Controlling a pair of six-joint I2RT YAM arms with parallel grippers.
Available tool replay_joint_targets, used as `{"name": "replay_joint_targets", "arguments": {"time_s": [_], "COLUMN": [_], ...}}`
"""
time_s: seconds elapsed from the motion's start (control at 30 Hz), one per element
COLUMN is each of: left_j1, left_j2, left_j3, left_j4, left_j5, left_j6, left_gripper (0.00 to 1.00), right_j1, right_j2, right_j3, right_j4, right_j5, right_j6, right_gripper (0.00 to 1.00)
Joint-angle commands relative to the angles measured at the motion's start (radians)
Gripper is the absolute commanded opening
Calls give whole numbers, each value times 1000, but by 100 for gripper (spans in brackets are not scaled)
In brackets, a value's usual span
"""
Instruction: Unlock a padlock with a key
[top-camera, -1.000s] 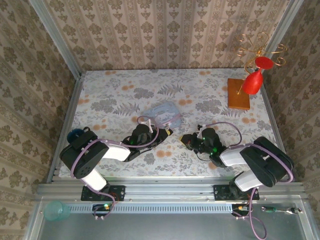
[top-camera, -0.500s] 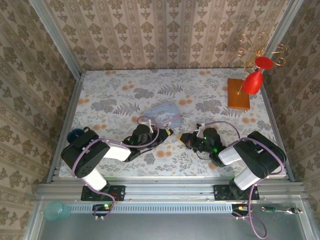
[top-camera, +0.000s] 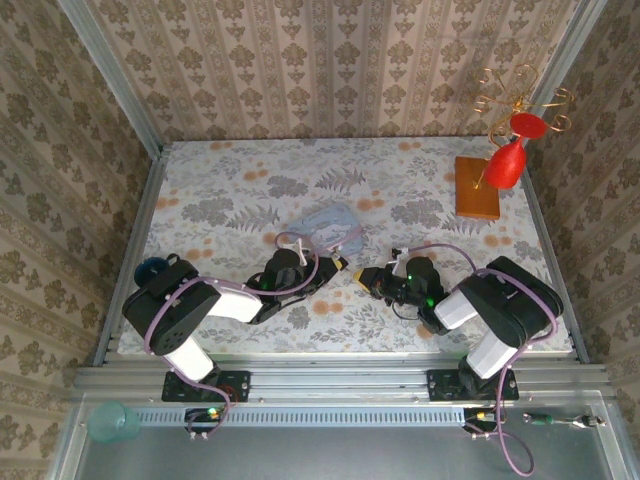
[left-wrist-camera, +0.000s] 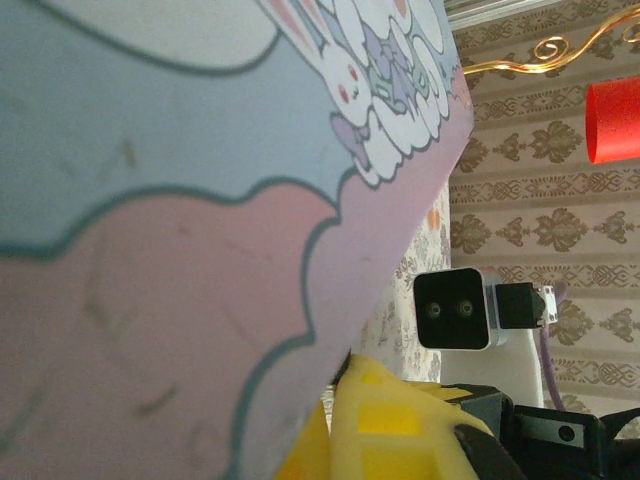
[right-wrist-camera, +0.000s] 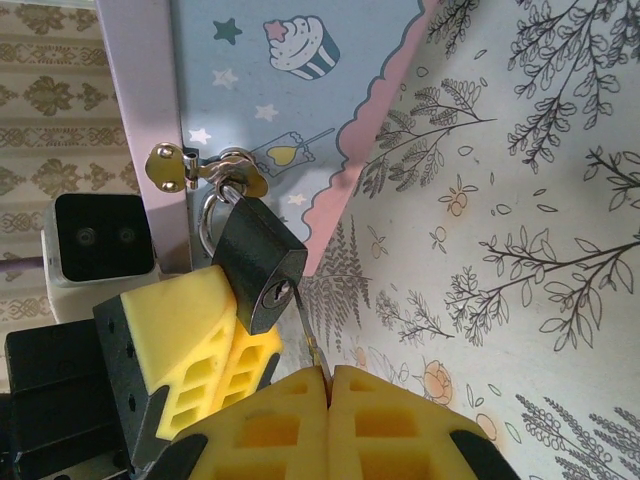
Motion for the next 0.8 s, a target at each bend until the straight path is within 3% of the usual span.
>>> {"name": "replay_joint_targets", "arguments": {"time_s": [0.0, 0.77], "left_j1": [-8, 0], "left_j2": [-6, -4], "left_j3": [17, 0], "left_j4": [75, 132], "left_j5": [20, 37], "left_j6": [-5, -51], "left_gripper": [0, 0], "right_j1": [-4, -20], "right_j2": [17, 10], "right_j3": [-12, -8], "right_j4": [64, 88], "right_j5": [-15, -41], "right_j6": [12, 30], "right_gripper": [0, 0]}}
